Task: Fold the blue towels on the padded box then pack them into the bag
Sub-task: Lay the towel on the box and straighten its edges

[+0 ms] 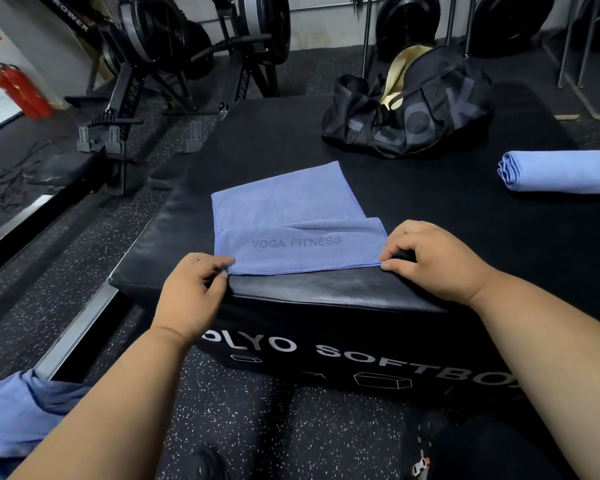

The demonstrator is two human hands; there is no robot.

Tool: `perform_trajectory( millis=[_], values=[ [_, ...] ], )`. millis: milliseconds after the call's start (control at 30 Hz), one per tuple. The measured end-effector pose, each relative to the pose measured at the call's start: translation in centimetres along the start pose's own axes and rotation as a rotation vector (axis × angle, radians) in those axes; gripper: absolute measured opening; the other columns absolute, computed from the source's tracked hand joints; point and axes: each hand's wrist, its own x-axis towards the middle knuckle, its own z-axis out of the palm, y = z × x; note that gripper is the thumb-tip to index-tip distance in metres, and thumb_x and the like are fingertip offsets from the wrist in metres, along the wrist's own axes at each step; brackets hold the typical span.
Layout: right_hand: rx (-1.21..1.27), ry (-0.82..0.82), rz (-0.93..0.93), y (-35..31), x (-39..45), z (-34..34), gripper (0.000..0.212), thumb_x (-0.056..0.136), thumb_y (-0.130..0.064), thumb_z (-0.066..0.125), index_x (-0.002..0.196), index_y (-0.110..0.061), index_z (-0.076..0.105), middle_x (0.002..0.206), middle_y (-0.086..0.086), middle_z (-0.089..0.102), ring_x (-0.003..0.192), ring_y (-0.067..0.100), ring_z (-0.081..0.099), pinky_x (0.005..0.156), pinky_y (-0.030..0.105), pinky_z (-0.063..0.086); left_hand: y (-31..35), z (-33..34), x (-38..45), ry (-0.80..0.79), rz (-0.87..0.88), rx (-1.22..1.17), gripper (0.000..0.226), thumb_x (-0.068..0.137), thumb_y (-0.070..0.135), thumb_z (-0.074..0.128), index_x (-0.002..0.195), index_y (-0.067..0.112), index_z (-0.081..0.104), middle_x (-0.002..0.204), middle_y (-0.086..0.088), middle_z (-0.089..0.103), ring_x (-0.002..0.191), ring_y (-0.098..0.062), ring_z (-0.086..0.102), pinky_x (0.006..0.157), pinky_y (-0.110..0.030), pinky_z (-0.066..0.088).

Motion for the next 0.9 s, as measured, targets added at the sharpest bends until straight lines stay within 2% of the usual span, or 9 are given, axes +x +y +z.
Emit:
perform_trajectory(
  millis=[100,333,400,500,600,700,767,833,900],
  values=[
    [0.004,0.008,0.015,-0.1,0.1,0.0,0.012,0.088,-0.031,0.084,0.087,-0.039,0.076,0.101,-0.022,0.062,0.101,0.002,0.057,0.091,0.027,0.047,-0.5,-0.8,0.1,-0.065,0.053,0.013,0.025,0.095,0.014,0.075,0.113,0.031,0.078,0.109,0.019,0.063,0.104,0.009,0.061,0.094,0.0,0.038],
    [-0.045,0.017,0.03,-0.7,0.2,0.1,0.013,0.09,-0.031,0.08,0.085,-0.04,0.073,0.099,-0.019,0.06,0.097,0.008,0.053,0.089,0.031,0.047,-0.3,-1.6,1.3,-0.137,0.032,0.07,0.024,0.093,0.021,0.08,0.101,0.043,0.073,0.106,0.019,0.063,0.1,0.01,0.062,0.091,0.001,0.038],
    [-0.074,0.027,0.024,-1.0,0.2,0.2,0.011,0.093,-0.031,0.076,0.085,-0.038,0.072,0.098,-0.018,0.059,0.095,0.012,0.052,0.089,0.033,0.048,0.0,-1.6,1.5,-0.127,0.019,0.075,0.018,0.094,0.023,0.078,0.097,0.041,0.073,0.104,0.018,0.064,0.099,0.005,0.063,0.094,-0.008,0.043],
    [-0.136,0.031,0.021,-1.6,0.0,0.4,0.01,0.098,-0.031,0.069,0.088,-0.032,0.07,0.099,-0.016,0.057,0.094,0.014,0.05,0.089,0.038,0.049,0.4,-1.4,1.6,-0.116,0.014,0.118,0.005,0.098,0.023,0.073,0.1,0.027,0.076,0.104,0.008,0.064,0.099,-0.01,0.063,0.098,-0.029,0.049],
    [-0.131,0.11,0.032,-2.4,-0.4,0.3,0.014,0.1,-0.024,0.063,0.086,-0.028,0.064,0.098,-0.011,0.055,0.092,0.017,0.051,0.087,0.042,0.05,1.1,-1.9,0.9,-0.056,0.041,0.131,0.006,0.1,0.018,0.069,0.099,0.023,0.071,0.107,0.004,0.058,0.1,-0.01,0.057,0.099,-0.032,0.047],
    [0.036,0.238,0.1,-4.1,-1.0,-0.3,0.016,0.101,-0.02,0.058,0.089,-0.029,0.059,0.102,-0.012,0.056,0.088,0.01,0.058,0.086,0.038,0.05,2.2,-3.4,-0.7,0.08,0.087,0.08,0.01,0.101,0.015,0.065,0.097,0.023,0.069,0.122,0.006,0.055,0.113,-0.007,0.054,0.107,-0.025,0.039],
    [0.265,0.314,0.181,-5.8,-1.3,-0.8,0.015,0.104,-0.02,0.055,0.093,-0.025,0.062,0.106,-0.01,0.063,0.082,0.007,0.069,0.086,0.04,0.056,3.5,-5.1,-1.9,0.142,0.089,0.016,0.01,0.103,0.016,0.062,0.098,0.022,0.069,0.129,0.008,0.054,0.12,-0.006,0.053,0.108,-0.024,0.037],
    [0.521,0.359,0.241,-7.7,-1.7,-1.1,0.014,0.107,-0.018,0.054,0.097,-0.02,0.064,0.1,-0.003,0.072,0.082,0.01,0.076,0.089,0.046,0.06,4.9,-6.7,-3.1,0.202,0.101,-0.036,0.009,0.103,0.017,0.061,0.099,0.023,0.067,0.122,0.01,0.061,0.114,-0.005,0.056,0.101,-0.024,0.041],
    [0.683,0.385,0.256,-9.6,-2.4,-1.6,0.015,0.108,-0.019,0.054,0.096,-0.021,0.063,0.091,-0.002,0.075,0.09,0.016,0.079,0.094,0.047,0.059,6.1,-8.4,-4.4,0.254,0.05,-0.15,0.008,0.105,0.022,0.06,0.103,0.024,0.067,0.111,0.011,0.068,0.105,-0.006,0.062,0.095,-0.028,0.048]
  ],
)
